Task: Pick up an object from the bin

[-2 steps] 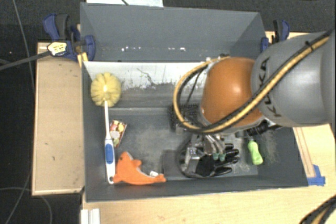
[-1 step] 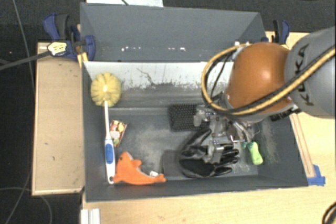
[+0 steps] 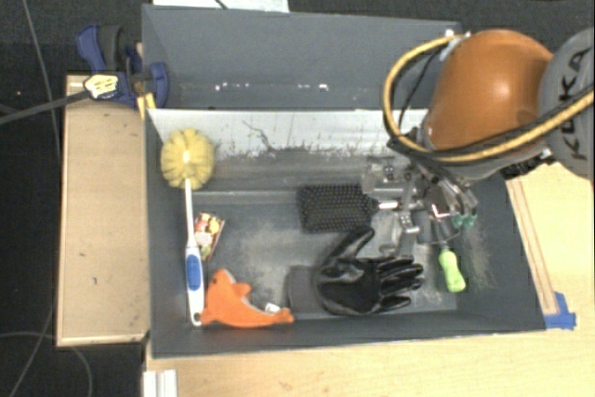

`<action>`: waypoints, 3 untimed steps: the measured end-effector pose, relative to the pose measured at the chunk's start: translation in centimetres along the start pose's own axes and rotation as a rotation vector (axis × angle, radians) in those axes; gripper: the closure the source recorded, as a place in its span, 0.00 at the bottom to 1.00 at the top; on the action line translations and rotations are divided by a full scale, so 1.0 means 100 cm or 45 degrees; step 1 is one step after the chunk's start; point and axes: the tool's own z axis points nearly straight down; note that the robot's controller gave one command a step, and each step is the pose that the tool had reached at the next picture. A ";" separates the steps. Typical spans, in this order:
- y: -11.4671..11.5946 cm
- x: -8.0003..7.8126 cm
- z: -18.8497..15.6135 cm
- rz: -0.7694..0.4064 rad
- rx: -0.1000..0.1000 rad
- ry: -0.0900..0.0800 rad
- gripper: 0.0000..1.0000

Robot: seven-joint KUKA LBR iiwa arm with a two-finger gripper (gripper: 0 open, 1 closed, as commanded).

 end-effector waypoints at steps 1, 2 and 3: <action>-0.005 0.031 0.052 0.044 0.000 0.010 0.00; 0.005 0.020 0.053 0.146 0.000 -0.008 0.00; 0.019 0.045 0.099 0.117 0.000 0.009 0.00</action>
Offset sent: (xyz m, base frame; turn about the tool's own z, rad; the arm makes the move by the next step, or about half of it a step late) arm -0.0214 0.0017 -0.0536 0.1153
